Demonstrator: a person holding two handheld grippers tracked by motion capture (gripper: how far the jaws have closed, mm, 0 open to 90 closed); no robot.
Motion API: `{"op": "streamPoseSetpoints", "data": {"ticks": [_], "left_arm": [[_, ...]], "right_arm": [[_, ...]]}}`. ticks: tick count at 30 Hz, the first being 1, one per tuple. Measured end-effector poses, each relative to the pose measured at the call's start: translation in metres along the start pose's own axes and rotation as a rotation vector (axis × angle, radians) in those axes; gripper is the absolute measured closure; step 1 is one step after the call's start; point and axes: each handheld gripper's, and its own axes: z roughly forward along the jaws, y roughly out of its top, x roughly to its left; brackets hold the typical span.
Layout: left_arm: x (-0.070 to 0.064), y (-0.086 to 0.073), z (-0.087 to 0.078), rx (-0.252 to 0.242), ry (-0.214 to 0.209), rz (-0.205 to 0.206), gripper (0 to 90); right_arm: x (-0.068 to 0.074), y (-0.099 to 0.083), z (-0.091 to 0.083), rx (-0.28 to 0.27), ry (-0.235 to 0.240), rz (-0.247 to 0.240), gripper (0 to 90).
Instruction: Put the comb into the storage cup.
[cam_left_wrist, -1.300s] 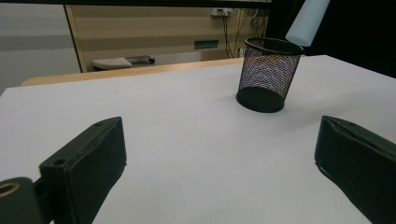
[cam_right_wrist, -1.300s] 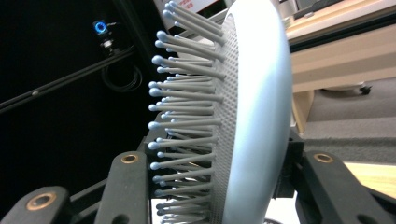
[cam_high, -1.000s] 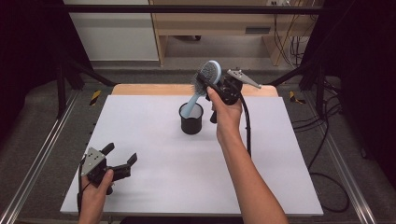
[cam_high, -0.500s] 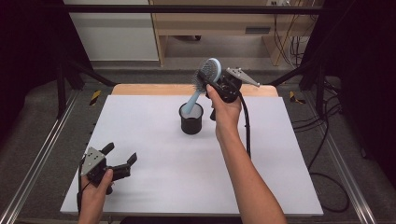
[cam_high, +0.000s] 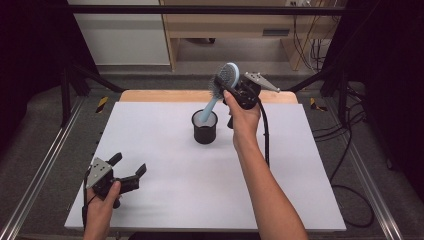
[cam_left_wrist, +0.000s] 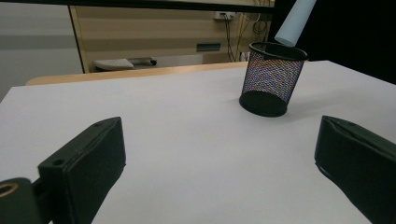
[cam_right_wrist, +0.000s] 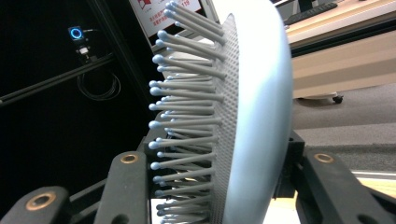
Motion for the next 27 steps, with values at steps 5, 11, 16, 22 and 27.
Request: {"op": "streamPoseSetpoints", "data": {"ticks": [5,11,16,22,27], "left_arm": [[0.0,0.0,0.0,-0.001,-0.001,0.001,2.2],[0.0,0.0,0.0,-0.006,-0.005,0.006,2.2],[0.001,0.0,0.0,-0.008,-0.005,0.001,2.2],[0.001,0.0,-0.001,-0.007,-0.006,0.002,2.3],[0.0,0.0,0.0,-0.003,-0.013,0.009,2.4]], "right_arm": [[-0.002,-0.002,0.003,0.006,-0.009,0.003,53.0],[-0.004,-0.006,0.007,0.012,-0.016,0.003,52.9],[-0.005,-0.01,0.011,0.019,-0.025,-0.001,52.8],[-0.007,-0.015,0.015,0.03,-0.038,-0.003,52.7],[-0.008,-0.018,0.017,0.039,-0.041,-0.007,52.7]]}}
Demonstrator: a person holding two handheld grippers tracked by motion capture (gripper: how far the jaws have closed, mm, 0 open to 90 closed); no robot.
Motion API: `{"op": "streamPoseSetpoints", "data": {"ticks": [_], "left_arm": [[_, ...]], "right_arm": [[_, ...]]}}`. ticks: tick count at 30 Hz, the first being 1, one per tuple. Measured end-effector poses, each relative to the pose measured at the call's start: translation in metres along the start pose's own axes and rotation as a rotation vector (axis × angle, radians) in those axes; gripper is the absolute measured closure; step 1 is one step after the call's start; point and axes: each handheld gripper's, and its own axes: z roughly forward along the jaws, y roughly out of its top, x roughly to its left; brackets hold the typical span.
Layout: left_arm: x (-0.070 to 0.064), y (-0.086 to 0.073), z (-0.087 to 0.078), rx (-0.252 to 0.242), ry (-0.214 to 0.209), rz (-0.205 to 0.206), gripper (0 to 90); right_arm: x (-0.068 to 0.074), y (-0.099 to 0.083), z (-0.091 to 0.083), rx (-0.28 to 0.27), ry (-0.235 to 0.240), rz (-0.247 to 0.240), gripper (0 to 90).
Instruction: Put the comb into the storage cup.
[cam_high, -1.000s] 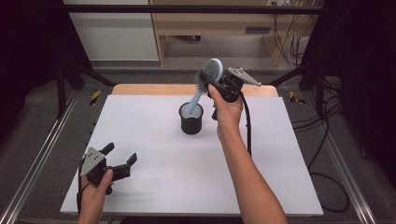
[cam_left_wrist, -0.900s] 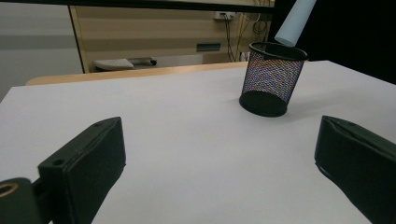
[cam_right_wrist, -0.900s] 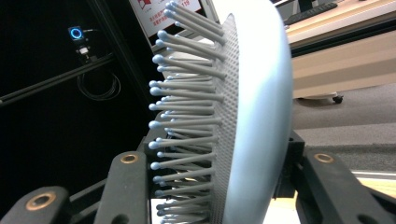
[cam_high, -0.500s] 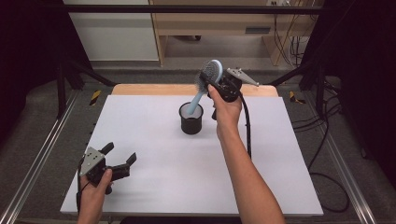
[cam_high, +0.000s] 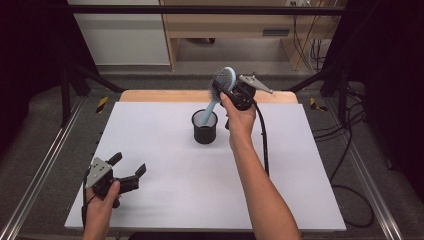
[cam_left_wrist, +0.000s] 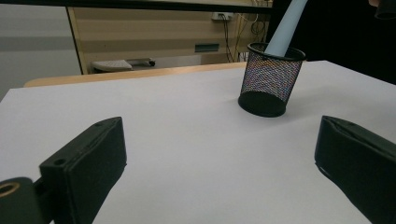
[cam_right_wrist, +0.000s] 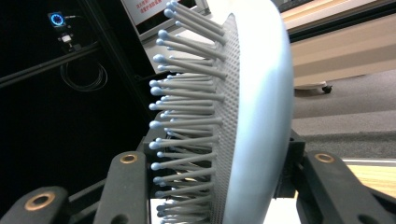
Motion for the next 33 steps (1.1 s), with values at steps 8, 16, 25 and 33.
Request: {"op": "streamPoseSetpoints", "data": {"ticks": [8,16,25,33], "left_arm": [[0.0,0.0,0.0,-0.002,0.0,0.002,2.4],[0.0,0.0,0.0,-0.001,0.003,0.007,2.4],[0.0,0.0,0.0,-0.003,-0.004,0.004,2.4],[0.0,0.0,0.0,-0.001,0.0,0.01,2.4]], "right_arm": [[0.001,-0.003,0.002,0.008,-0.001,-0.018,52.6],[0.002,-0.007,0.004,0.021,0.0,-0.036,52.3],[-0.001,-0.017,0.008,0.034,-0.015,-0.032,52.1],[-0.005,-0.026,0.01,0.051,-0.028,-0.031,51.9]]}}
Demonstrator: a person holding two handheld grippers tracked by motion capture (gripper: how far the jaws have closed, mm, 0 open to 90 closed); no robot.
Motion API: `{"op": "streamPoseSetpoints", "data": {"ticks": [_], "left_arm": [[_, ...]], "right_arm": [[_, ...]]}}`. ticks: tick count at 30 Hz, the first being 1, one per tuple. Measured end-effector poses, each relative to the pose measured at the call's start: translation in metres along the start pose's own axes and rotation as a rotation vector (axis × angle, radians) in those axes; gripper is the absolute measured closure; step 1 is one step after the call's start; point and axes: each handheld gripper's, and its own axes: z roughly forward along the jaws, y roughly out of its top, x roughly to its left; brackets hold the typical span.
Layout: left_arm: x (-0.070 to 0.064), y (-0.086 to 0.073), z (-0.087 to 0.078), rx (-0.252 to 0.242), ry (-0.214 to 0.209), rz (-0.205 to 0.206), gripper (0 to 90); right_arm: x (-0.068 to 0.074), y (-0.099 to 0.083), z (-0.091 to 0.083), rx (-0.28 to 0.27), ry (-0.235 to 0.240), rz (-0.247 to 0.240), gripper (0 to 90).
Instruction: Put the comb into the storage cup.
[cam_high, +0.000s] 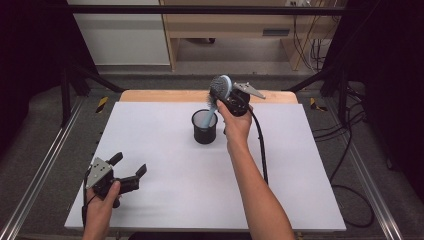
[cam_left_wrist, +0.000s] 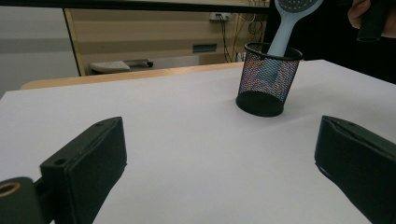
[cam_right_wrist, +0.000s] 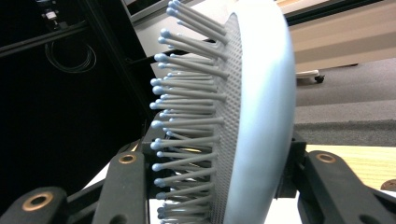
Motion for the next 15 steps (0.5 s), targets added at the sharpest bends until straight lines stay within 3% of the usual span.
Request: {"op": "streamPoseSetpoints", "data": {"ticks": [15], "left_arm": [[0.0,0.0001,-0.0002,0.0,-0.003,0.003,2.5]], "right_arm": [[0.0019,-0.0095,0.0062,0.022,-0.01,-0.006,51.6]]}}
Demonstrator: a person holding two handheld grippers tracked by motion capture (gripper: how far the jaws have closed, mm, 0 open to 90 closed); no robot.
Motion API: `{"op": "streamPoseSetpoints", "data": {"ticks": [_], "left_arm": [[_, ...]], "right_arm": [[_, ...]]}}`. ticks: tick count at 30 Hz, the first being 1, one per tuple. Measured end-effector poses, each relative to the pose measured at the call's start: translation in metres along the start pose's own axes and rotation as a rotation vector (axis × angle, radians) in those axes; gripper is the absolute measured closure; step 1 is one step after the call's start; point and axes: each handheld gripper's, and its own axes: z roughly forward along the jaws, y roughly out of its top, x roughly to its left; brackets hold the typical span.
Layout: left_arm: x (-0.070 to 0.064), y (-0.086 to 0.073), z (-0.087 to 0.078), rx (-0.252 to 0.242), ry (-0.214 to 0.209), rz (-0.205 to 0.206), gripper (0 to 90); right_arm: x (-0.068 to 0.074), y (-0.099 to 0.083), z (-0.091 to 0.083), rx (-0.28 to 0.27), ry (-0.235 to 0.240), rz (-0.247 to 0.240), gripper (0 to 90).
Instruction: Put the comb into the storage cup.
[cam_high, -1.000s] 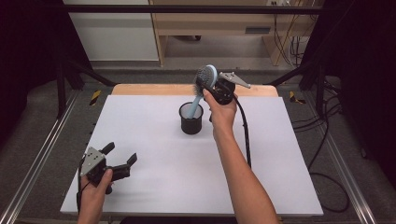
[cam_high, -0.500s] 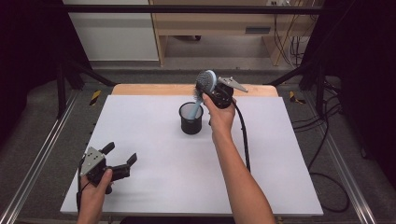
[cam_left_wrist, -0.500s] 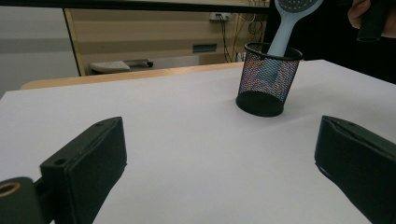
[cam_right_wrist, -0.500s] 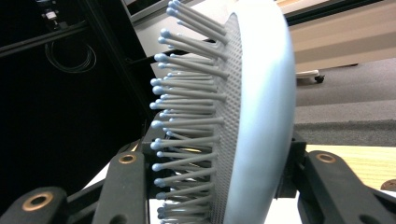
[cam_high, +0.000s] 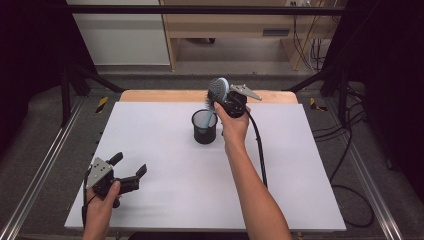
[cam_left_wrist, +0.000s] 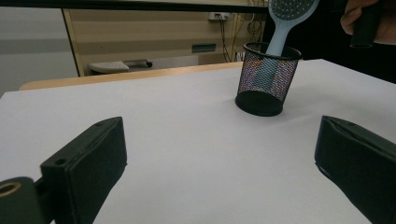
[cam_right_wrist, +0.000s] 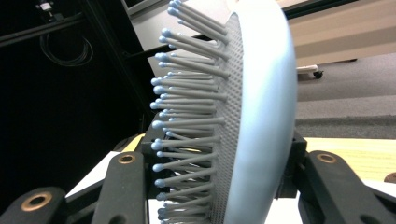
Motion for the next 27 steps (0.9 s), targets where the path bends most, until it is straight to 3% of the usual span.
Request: {"op": "streamPoseSetpoints", "data": {"ticks": [27], "left_arm": [[-0.001,0.0,0.001,0.007,-0.006,0.002,2.6]], "right_arm": [[-0.007,-0.013,0.003,0.021,-0.01,0.024,50.8]]}}
